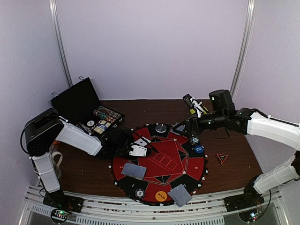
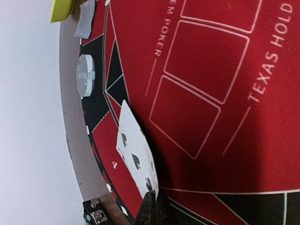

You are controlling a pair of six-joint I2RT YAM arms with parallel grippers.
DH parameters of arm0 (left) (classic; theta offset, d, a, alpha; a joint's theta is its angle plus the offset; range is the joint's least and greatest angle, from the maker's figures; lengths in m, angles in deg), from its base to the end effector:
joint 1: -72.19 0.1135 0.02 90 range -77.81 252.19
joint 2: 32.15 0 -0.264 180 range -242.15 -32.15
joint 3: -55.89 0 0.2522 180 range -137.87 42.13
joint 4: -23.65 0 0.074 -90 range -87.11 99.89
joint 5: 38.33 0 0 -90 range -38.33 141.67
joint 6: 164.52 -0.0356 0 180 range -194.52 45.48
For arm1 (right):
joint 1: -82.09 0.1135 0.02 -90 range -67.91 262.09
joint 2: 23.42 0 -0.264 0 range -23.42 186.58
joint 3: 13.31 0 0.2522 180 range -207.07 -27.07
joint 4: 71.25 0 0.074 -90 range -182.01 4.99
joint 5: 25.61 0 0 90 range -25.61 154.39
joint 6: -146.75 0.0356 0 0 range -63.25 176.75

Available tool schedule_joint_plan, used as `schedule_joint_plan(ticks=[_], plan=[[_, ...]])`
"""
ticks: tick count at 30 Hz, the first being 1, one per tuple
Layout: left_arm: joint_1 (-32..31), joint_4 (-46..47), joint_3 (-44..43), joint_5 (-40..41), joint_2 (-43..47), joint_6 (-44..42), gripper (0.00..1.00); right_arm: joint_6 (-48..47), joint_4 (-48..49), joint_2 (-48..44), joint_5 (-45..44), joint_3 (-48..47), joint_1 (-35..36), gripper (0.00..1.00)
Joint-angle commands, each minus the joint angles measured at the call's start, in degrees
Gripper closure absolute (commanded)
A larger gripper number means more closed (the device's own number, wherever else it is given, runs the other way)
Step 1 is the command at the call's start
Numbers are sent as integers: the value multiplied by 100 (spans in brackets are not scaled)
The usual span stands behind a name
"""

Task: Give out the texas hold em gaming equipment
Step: Flop the poker card into the community card area.

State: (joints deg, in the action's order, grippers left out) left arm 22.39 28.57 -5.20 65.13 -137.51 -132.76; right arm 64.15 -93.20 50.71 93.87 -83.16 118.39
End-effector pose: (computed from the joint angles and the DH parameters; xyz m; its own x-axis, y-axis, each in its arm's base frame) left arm 0.2352 -0.2654 0.1232 0.3174 0.9055 -0.2815 0.6778 -0.0090 0.7352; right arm 0.2262 0.1879 0.3022 -0.4654 -0.2028 -0.8615 -0.8180 0.4703 0.3312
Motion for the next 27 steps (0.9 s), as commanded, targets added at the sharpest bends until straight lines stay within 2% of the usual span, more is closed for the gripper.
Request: schedule_joint_plan(ticks=[1, 4, 6, 10, 27], plan=[[138, -875, -379, -466, -87, 235, 100, 116, 227, -183, 133, 101, -21, 0], [150, -1453, -862, -507, -290, 561, 100, 129, 232, -197, 112, 142, -26, 0], [155, -1841, -1277, -241, -504, 990, 100, 129, 200, -198, 80, 151, -25, 0], [154, -2354, -1625, -276, -712, 1138, 100, 145, 213, -201, 90, 176, -26, 0], [197, -2548, -945, -598, -231, 1069, 100, 104, 133, -240, 120, 165, -26, 0]])
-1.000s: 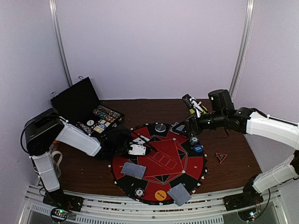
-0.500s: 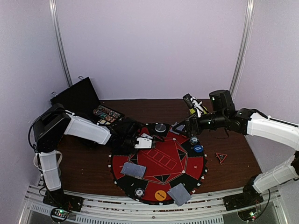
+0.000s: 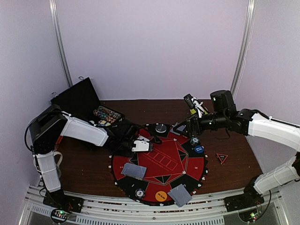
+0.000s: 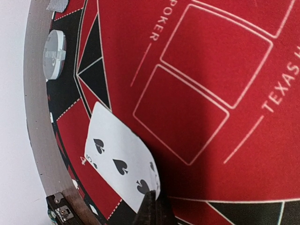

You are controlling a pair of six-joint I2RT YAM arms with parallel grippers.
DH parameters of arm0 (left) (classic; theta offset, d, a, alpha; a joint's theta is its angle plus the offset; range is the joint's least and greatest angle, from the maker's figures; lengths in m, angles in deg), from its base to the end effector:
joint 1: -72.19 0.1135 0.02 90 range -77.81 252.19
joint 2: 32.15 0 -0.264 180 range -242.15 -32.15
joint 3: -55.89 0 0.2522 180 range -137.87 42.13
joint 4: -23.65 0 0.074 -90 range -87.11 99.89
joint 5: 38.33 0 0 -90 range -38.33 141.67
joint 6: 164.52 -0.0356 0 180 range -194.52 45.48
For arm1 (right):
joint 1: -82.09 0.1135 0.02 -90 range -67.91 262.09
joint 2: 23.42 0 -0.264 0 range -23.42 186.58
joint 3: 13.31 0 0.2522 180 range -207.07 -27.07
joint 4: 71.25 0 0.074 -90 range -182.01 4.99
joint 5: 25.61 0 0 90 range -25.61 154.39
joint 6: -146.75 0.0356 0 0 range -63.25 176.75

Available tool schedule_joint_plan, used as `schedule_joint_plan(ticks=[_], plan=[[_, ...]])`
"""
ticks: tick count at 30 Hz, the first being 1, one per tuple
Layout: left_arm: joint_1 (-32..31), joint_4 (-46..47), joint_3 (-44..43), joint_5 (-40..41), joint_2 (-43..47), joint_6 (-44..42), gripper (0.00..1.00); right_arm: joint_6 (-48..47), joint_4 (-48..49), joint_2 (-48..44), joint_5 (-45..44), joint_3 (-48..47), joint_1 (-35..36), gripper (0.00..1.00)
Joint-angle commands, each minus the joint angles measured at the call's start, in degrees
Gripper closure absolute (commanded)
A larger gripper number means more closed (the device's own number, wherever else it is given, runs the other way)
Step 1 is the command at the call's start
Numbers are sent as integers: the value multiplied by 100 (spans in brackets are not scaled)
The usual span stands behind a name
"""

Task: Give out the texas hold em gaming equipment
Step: Flop the poker card into the community card area.

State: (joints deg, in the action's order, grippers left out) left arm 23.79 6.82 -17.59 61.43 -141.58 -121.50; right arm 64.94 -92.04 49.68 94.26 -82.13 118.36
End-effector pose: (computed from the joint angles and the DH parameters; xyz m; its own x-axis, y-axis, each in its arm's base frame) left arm 0.2555 -0.2786 0.1275 0.1283 0.9407 -0.3140 0.8429 0.0634 0.5343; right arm 0.2231 0.1857 0.3028 -0.4630 -0.1865 -0.8665 -0.8191 0.4636 0.3379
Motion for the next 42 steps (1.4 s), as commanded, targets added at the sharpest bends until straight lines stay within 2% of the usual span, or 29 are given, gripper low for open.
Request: schedule_joint_plan(ticks=[1, 4, 9, 11, 15, 23, 25, 29, 33, 35, 38, 42], plan=[[58, -387, 318, -233, 188, -74, 100, 18, 13, -151, 66, 66, -24, 0], [54, -527, 325, -382, 240, -136, 100, 8, -9, -146, 70, 51, -20, 0], [58, -493, 299, -308, 162, -165, 93, 7, -5, -151, 77, 41, -23, 0], [59, -457, 371, -296, 157, -224, 88, 7, -13, -147, 80, 33, -24, 0], [59, -426, 462, -49, 157, -382, 71, 8, -36, -167, 134, 30, -24, 0], [44, -898, 348, -110, 570, -10, 67, 129, -34, -98, -24, 10, -24, 0], [45, -852, 323, -8, 906, 355, 59, 291, -100, -13, -342, -54, -21, 0], [77, -598, 354, 676, 1704, 1342, 33, 699, -257, 362, -677, -257, 32, 0], [201, -1489, -9, 710, 2332, 3062, 20, 985, -242, 833, -1267, -400, 510, 0], [346, -2051, -151, 265, 2509, 4091, 17, 1058, -378, 1232, -1738, -570, 891, 0], [562, -2424, 82, -840, 2860, 5304, 13, 1246, -503, 1877, -1972, -863, 1443, 2], [863, -1971, 1030, -2132, 3395, 6568, 12, 1403, -344, 2572, -2204, -1148, 1966, 5]])
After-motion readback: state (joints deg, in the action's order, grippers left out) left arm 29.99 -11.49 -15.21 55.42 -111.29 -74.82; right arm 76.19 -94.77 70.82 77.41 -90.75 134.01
